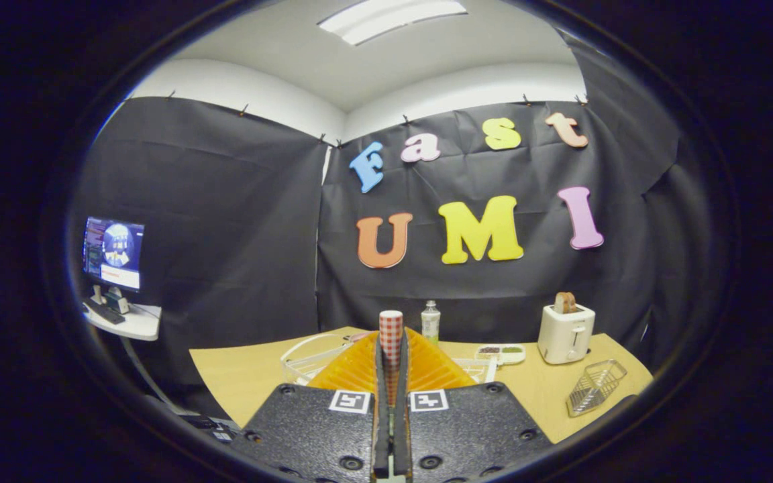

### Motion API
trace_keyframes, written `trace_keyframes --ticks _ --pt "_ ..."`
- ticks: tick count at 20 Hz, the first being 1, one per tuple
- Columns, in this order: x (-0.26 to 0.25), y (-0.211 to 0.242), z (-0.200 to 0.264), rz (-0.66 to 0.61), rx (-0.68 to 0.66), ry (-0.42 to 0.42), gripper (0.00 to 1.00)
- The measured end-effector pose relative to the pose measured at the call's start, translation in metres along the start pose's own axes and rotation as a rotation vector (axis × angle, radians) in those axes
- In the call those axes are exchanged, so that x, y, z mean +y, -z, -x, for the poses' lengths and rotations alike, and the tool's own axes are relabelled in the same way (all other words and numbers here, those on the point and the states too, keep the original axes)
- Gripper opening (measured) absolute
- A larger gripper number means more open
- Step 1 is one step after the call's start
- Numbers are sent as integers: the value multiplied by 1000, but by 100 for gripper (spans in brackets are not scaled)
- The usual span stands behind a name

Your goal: Take the plate from the dish rack, then take the spoon from the basket and place it into the plate.

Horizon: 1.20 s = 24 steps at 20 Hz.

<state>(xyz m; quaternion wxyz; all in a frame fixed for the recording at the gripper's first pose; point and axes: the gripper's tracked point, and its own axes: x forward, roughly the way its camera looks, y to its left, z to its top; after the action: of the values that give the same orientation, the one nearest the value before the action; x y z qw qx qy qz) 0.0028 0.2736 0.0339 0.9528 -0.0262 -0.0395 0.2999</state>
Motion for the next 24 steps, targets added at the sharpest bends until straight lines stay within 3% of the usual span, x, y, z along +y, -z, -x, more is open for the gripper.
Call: trace_keyframes --ticks 5,13,24 --pt "17 31 -8 47 -3 47 8" --pt "40 69 -21 83 42 34 10" --pt "38 41 -4 82 -62 58 24"
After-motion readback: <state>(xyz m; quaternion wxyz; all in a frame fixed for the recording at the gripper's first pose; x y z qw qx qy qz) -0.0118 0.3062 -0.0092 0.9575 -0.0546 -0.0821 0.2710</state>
